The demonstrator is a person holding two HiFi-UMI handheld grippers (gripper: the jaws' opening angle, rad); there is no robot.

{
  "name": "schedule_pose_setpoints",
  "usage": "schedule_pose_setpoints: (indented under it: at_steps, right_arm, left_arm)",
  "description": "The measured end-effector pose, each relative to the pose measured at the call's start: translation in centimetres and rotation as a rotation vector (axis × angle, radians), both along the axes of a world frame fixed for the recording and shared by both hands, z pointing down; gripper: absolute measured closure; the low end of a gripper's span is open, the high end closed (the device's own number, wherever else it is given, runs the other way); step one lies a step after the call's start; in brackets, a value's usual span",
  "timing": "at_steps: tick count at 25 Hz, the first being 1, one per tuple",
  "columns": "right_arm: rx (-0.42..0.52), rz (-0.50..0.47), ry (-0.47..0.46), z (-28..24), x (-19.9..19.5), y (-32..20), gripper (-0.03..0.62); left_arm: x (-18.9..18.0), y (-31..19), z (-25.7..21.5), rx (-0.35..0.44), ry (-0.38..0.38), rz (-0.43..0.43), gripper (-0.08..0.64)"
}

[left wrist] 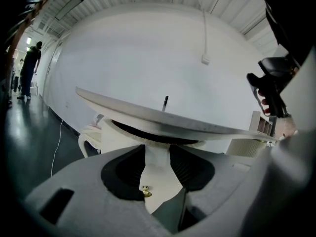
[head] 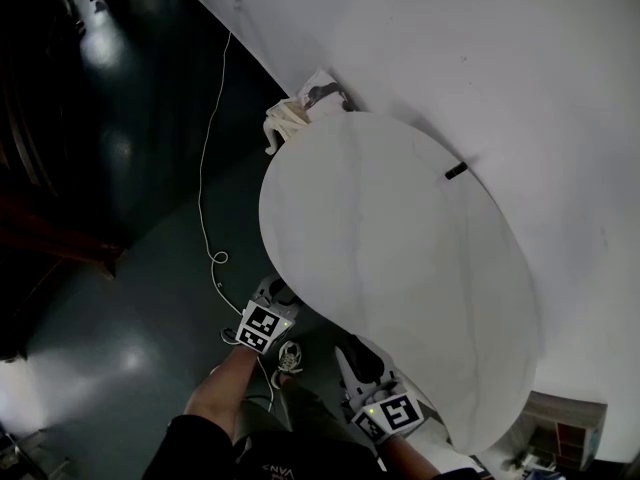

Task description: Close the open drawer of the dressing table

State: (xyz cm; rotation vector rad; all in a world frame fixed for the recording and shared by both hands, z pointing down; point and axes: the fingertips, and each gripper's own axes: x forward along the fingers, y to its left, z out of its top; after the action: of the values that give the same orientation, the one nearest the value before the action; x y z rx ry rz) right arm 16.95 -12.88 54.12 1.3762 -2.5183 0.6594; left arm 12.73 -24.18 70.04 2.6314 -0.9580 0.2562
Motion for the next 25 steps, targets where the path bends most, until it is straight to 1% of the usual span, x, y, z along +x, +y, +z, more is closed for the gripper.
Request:
schedule_pose_setpoints:
  at_steps: [9, 14, 19, 21, 23, 25]
  right_arm:
    - [-0.010, 0.011, 0.000, 0.5, 0.7, 0.8, 0.492]
    - [0.011, 0.013, -0.018, 0.1, 0.8, 0.9, 0.492]
    - [-0.004, 0.015, 0.003, 0.5, 1.3, 1.4, 0.492]
    - [0.010, 0.020, 0.002, 0.2, 1.3, 1.4, 0.492]
    - [0.017, 0.026, -0.001, -0.2, 1.2, 1.5, 0.492]
    - [0.023, 0.030, 0.000, -0.4, 1.2, 1.5, 0.492]
  left_arm:
    - [1.2, -1.1, 0.0, 0.023, 0.021, -0.007, 0.402]
    - [1.8, -1.5, -0.2, 0.025, 0.021, 0.005, 0.402]
    - [1.7, -1.7, -0.2, 0.030, 0.025, 0.005, 0.402]
    - [1.6, -1.6, -0.3, 0.031, 0.015, 0.004, 0.402]
    - [1.4, -1.2, -0.3, 0.020, -0.014, 0.004, 0.402]
    - [1.1, -0.8, -0.3, 0.007, -0.021, -0.005, 0.402]
